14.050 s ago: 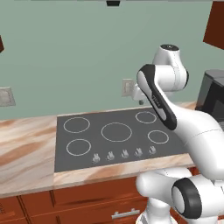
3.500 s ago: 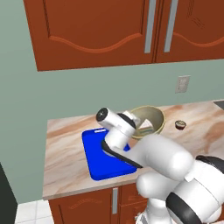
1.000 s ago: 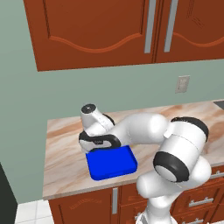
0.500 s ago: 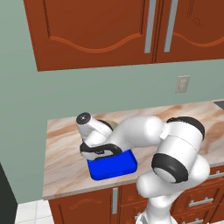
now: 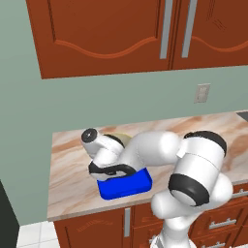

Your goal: Place the bowl with cake and the cupcake onto the tray.

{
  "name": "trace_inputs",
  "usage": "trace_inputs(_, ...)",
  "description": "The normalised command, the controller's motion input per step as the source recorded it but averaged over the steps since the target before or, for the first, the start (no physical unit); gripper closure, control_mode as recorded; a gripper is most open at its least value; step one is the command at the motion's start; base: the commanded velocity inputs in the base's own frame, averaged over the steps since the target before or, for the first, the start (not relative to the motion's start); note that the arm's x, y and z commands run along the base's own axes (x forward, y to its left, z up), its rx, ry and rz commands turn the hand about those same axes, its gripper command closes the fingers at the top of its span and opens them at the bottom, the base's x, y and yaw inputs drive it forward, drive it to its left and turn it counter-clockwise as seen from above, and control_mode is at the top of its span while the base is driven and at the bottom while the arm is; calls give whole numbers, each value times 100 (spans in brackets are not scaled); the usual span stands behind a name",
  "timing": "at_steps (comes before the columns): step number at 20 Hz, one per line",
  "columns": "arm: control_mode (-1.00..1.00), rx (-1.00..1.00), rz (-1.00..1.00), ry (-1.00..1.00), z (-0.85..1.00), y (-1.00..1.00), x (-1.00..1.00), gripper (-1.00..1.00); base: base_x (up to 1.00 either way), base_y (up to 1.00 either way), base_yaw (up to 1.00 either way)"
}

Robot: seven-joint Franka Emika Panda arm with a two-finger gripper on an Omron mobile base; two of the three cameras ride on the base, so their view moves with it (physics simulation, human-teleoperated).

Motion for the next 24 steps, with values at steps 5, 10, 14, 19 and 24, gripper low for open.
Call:
trace_inputs(5, -100, -1, 0, -2, 31, -2, -8, -100, 0, 0, 0)
trace_inputs(10, -100, -4, -1, -10, 40, -8, -26, -100, 0, 0, 0)
trace_inputs(14, -100, 0, -7, -14, 34, -24, -36, -100, 0, 0, 0)
trace_inputs(19, -100, 4, -19, -1, 24, -38, -26, -100, 0, 0, 0)
trace_inputs(24, -100, 11, -23, 0, 26, -48, -19, -100, 0, 0, 0)
